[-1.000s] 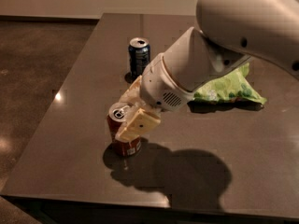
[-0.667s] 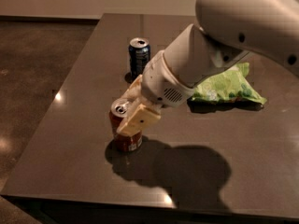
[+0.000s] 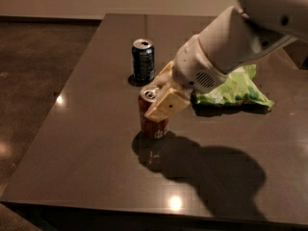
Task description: Move coke can near green rice chip bag
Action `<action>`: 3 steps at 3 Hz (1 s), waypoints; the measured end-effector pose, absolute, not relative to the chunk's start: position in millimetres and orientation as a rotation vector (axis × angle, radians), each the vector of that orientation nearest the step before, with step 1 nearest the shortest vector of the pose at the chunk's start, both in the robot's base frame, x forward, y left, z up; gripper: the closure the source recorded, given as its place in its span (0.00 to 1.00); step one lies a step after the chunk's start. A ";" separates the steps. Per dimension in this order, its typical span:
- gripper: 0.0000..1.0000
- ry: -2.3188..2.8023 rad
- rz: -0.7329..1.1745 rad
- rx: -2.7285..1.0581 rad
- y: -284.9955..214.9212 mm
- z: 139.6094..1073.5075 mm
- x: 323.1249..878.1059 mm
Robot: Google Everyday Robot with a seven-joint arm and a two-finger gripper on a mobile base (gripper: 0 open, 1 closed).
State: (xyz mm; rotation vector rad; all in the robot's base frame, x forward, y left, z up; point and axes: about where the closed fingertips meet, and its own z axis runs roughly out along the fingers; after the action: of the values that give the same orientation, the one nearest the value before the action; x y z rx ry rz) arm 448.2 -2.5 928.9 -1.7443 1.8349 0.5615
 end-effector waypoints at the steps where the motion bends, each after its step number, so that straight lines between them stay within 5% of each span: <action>1: 1.00 1.898 0.497 -1.653 -44.8 938.0 466.2; 2: 1.00 1.955 0.444 -1.597 -76.6 939.6 476.4; 3: 0.86 1.998 0.435 -1.566 -91.3 933.4 481.7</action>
Offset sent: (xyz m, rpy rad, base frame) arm 0.0414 -0.1176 0.0113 -0.0674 -0.0328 -0.2527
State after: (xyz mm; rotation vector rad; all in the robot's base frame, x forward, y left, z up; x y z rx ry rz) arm 481.7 -91.3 933.4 -1.5664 1.9981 0.4353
